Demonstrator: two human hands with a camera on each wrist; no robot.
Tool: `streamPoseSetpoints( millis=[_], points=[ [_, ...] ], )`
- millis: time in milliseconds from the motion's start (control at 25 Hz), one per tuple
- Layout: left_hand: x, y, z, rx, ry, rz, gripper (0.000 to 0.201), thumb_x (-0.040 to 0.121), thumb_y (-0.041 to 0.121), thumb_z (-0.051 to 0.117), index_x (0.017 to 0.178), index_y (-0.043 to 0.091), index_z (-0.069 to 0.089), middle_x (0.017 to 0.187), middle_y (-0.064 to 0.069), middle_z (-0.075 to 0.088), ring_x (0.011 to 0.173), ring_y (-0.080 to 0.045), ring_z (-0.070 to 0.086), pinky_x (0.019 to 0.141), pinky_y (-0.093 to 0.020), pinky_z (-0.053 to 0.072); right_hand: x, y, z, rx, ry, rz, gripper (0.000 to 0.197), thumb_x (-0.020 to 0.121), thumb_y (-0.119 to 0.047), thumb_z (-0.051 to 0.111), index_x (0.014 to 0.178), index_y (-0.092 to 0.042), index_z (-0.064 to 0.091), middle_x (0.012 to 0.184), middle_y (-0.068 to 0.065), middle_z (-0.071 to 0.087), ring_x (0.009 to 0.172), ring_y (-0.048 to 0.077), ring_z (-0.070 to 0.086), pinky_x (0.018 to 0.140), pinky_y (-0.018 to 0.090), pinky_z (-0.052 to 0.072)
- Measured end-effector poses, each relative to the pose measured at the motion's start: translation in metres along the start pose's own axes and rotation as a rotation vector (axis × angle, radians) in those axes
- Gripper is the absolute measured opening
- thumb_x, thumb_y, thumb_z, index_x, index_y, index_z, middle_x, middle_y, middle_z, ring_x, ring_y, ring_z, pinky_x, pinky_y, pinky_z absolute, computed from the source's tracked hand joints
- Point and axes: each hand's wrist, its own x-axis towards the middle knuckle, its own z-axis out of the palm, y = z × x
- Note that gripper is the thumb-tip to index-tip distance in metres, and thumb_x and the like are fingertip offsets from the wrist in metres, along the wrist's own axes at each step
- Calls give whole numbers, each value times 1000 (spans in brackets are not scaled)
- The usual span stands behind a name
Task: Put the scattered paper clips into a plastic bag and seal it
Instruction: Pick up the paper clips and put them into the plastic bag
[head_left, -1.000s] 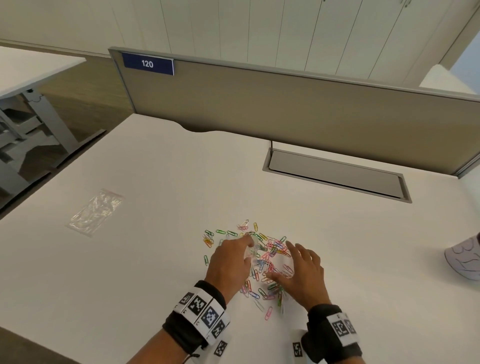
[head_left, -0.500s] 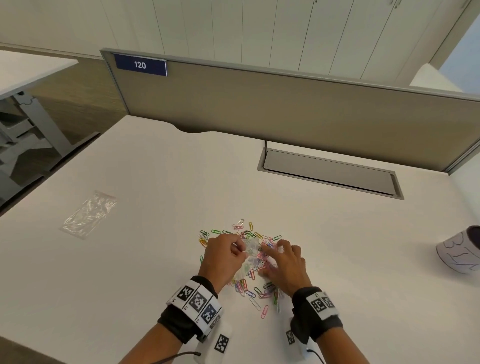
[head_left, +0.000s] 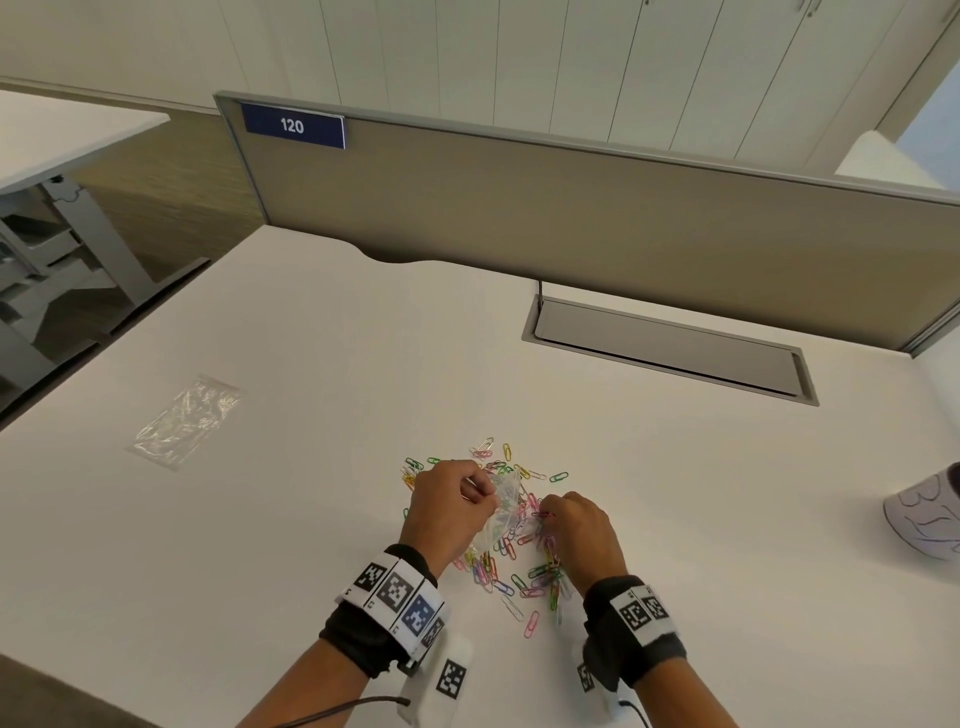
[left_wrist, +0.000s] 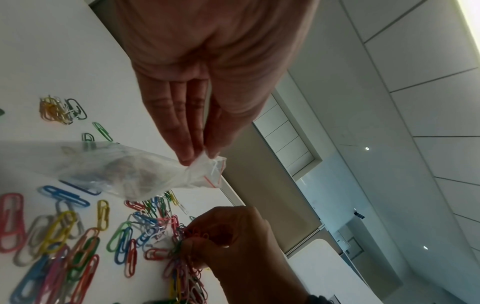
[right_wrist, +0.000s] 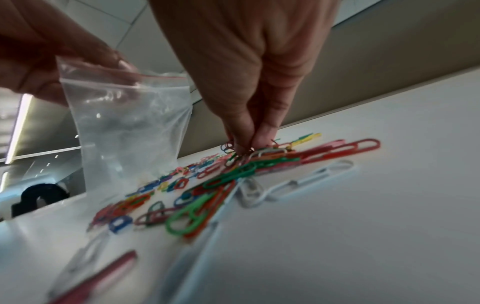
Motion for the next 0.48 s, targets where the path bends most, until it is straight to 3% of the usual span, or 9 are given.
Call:
streamPoseSetpoints(
  millis=[240, 320, 400, 480],
  points=[
    [0, -1, -1, 1, -3, 16, 6, 77, 10, 75, 75, 11, 70, 72, -5, 72, 64, -16, 71, 62, -38, 63, -10, -2, -28, 570, 134, 226, 8, 85, -9, 67, 90, -11, 72, 82, -1, 73, 78, 17, 69, 75, 23, 54],
    [-1, -1, 0, 8, 1, 17, 5, 77, 9, 75, 75, 11, 70, 71, -5, 72, 62, -14, 70, 62, -37, 63, -16, -14, -43, 932, 152, 245, 6, 84, -5, 68, 88, -7, 72, 79, 6, 74, 73, 19, 70, 74, 28, 59],
    [-1, 1, 1, 16, 3, 24, 5, 76, 9, 74, 75, 11, 70, 68, -5, 72, 61, -14, 70, 63, -35, 63, -20, -31, -54, 1263, 103, 223, 8, 84, -1, 66, 90, 2, 69, 80, 13, 72, 72, 19, 67, 72, 26, 59],
    [-3, 5, 1, 25, -1, 36, 3, 77, 9, 73, 76, 10, 70, 68, -6, 72, 60, -14, 70, 65, -32, 62, -20, -46, -56, 1372, 49, 204, 11, 84, 0, 66, 93, 5, 68, 83, 15, 72, 74, 19, 68, 74, 25, 58]
  ],
)
